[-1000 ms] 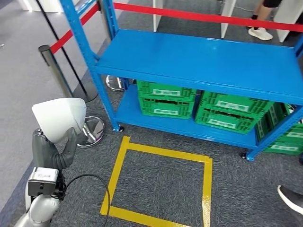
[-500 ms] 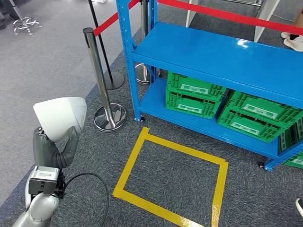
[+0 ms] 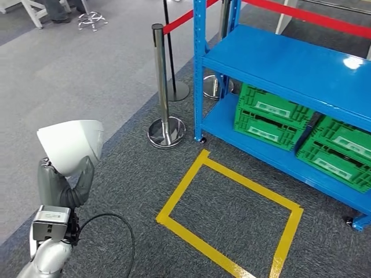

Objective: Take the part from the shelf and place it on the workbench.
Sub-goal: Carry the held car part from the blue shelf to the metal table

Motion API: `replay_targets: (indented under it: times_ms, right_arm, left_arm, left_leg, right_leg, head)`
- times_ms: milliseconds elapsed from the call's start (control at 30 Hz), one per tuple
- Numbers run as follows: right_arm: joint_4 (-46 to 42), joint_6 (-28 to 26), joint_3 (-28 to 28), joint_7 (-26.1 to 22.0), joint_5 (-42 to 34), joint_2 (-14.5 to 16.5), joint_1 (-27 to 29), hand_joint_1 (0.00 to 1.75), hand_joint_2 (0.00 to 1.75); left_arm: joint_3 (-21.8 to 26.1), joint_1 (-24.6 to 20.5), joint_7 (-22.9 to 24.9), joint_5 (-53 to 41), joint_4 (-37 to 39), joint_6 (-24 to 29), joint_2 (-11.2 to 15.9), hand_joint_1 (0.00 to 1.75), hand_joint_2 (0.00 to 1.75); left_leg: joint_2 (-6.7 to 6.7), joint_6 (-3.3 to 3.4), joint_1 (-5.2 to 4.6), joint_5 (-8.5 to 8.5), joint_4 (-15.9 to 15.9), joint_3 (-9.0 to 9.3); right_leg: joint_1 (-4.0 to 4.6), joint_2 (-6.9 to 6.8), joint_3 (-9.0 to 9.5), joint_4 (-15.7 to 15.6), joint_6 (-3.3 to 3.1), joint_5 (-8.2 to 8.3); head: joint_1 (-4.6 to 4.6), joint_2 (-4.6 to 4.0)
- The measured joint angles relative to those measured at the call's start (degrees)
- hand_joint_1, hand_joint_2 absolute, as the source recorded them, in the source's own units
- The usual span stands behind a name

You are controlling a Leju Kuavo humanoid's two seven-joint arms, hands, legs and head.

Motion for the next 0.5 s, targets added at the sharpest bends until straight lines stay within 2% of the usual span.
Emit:
replay_targets:
  times_ms: [33,100,133,200,233,300,333,367,400,433,467,500]
  right_arm:
    - [-0.01,0.01,-0.01,0.00,-0.01,0.00,-0.03,0.00,0.00]
    - [-0.01,0.01,-0.02,0.00,-0.01,0.00,-0.03,0.00,0.00]
    - [-0.01,0.01,-0.02,0.00,-0.01,0.00,-0.04,0.00,0.00]
    - [-0.01,0.02,-0.01,-0.01,-0.01,0.04,-0.22,0.00,0.00]
    - [-0.02,0.01,0.01,-0.02,-0.01,0.08,-0.37,0.00,0.00]
    - [-0.03,0.02,0.03,-0.05,-0.02,0.13,-0.51,0.00,0.00]
    - [-0.03,0.01,0.01,-0.04,-0.02,0.13,-0.43,0.00,0.00]
    - [-0.02,0.01,-0.03,-0.02,-0.01,0.13,-0.29,0.00,0.00]
    - [-0.01,0.01,-0.07,0.01,0.02,0.13,-0.14,0.00,0.00]
    - [-0.01,0.00,-0.10,0.03,0.04,0.13,-0.03,0.00,0.00]
    - [0.00,0.00,-0.11,0.04,0.06,0.13,0.03,0.00,0.00]
    - [0.00,0.00,-0.11,0.04,0.06,0.13,0.03,0.00,0.00]
  left_arm:
    - [0.00,-0.01,0.00,0.00,0.00,0.00,0.00,1.75,1.75]
    - [0.00,-0.09,0.00,0.00,-0.01,0.00,-0.02,1.75,1.75]
    - [0.01,-0.11,-0.01,0.00,-0.02,0.00,-0.02,1.75,1.75]
    - [0.02,-0.08,-0.01,-0.01,-0.06,0.00,0.00,1.75,1.75]
    - [0.02,-0.03,-0.01,-0.01,-0.11,0.02,0.01,1.75,1.75]
    - [0.03,-0.05,-0.01,-0.02,-0.20,0.03,0.00,1.75,1.75]
    - [0.03,-0.06,-0.01,-0.01,-0.20,0.03,-0.03,1.75,1.75]
    - [0.02,-0.08,-0.01,-0.01,-0.20,0.02,-0.04,1.75,1.75]
    - [0.01,-0.02,0.00,0.00,-0.20,0.01,-0.07,1.75,1.75]
    - [-0.01,0.02,0.00,0.00,-0.20,0.01,-0.08,1.75,1.75]
    - [-0.01,0.05,0.00,0.01,-0.20,0.00,-0.08,1.75,1.75]
    - [-0.01,0.08,0.00,0.01,-0.20,0.00,-0.08,1.75,1.75]
  left_leg:
    - [1.21,-0.10,0.14,1.41,-3.67,2.74]
    - [3.75,0.23,-0.25,1.85,-11.32,7.68]
    - [4.46,0.57,-0.57,1.47,-13.56,8.89]
    - [3.58,1.49,-0.90,0.94,-15.16,9.13]
    - [2.92,1.98,-0.87,1.02,-15.59,9.05]
    - [1.60,3.08,-0.72,1.37,-16.30,8.88]
    - [1.00,3.51,-0.81,1.64,-16.26,8.58]
    - [0.28,3.80,-0.94,1.84,-16.20,8.29]
    - [-0.50,3.99,-1.12,2.01,-16.11,8.04]
    - [-1.33,4.10,-1.29,2.15,-15.96,7.81]
    - [-2.19,4.14,-1.43,2.23,-15.75,7.62]
    - [-3.04,4.12,-1.52,2.26,-15.49,7.47]
  right_leg:
    - [0.00,-0.74,-0.13,0.06,0.23,0.23]
    - [0.10,-2.12,-0.37,0.22,0.85,0.60]
    - [0.13,-2.75,-0.43,0.29,1.19,0.79]
    - [-0.01,-3.81,-0.57,0.43,1.91,1.00]
    - [-0.16,-2.90,-0.91,0.86,2.17,0.56]
    - [-0.33,1.03,-2.82,4.67,2.38,-2.09]
    - [-0.30,3.25,-4.48,8.31,2.33,-4.01]
    - [-0.19,4.39,-6.26,12.38,2.21,-5.77]
    - [-0.07,4.88,-7.74,15.62,2.11,-6.76]
    - [0.05,5.08,-8.42,17.13,1.96,-6.74]
    - [0.15,5.23,-8.03,16.37,1.77,-5.65]
    - [0.21,5.59,-6.60,13.57,1.53,-3.78]
  head:
    - [-0.01,0.00]
    - [0.03,0.00]
    - [0.03,0.00]
    - [0.07,0.00]
    - [0.08,0.00]
    - [0.26,0.00]
    - [0.39,0.00]
    - [0.50,0.00]
    - [0.59,0.00]
    - [0.60,0.00]
    - [0.60,0.00]
    - [0.60,0.00]
